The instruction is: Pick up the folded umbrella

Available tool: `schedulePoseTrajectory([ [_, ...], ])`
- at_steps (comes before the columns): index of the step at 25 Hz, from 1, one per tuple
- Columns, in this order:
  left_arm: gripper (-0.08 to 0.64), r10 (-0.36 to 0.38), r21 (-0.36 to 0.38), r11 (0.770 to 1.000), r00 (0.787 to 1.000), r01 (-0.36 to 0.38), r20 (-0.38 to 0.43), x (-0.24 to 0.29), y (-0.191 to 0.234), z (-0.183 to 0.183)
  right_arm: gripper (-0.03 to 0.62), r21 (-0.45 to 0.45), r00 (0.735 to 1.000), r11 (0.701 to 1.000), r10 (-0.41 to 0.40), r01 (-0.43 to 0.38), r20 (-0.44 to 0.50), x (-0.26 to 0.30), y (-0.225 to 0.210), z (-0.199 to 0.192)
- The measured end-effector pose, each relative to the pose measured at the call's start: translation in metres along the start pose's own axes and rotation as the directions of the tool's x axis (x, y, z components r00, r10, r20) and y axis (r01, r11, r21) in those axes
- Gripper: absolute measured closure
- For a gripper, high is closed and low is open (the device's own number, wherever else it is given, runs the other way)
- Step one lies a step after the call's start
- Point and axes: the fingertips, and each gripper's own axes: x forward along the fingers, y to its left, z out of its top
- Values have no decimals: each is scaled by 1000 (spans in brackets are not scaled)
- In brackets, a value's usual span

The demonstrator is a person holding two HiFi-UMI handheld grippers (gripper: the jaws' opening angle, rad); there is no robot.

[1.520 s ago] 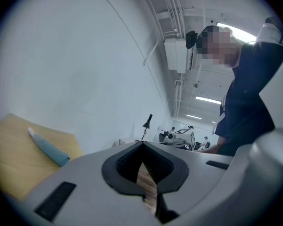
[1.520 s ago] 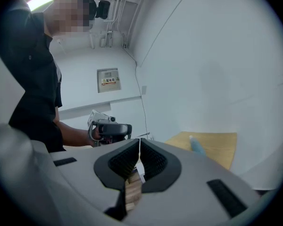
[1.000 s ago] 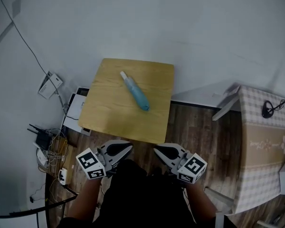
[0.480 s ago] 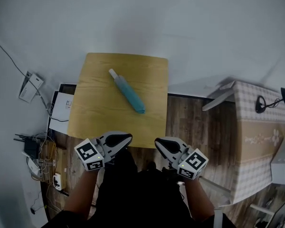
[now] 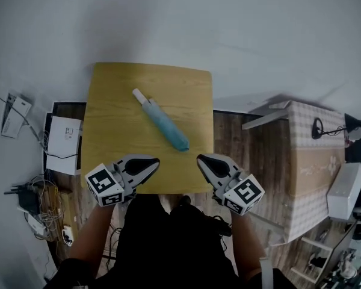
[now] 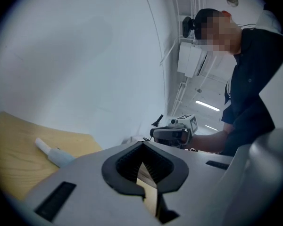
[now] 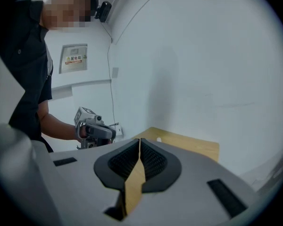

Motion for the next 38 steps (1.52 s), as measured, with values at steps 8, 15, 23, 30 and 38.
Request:
schedulePoseTrajectory([
  [8,548,-40,-86,996,999,38,-25,-8,47,-24,569,34,981,992,-114,121,-156,33,-37,-13],
  [15,548,22,-157,987,999,-29,-47,7,74,-52,414,64,971,996,-51,68,-233,77,-64,-39],
  [23,548,117,-237,964,993,-120,-25,10,97,-74,286,154,948,988,71,-24,-311,166,-81,-69],
  [30,548,184,-267,948,983,-175,10,-6,121,-83,263,126,865,992,83,-23,-494,221,-96,-104],
  [38,548,196,-280,943,980,-179,32,-10,124,-94,264,47,777,999,22,10,-629,246,-106,-145],
])
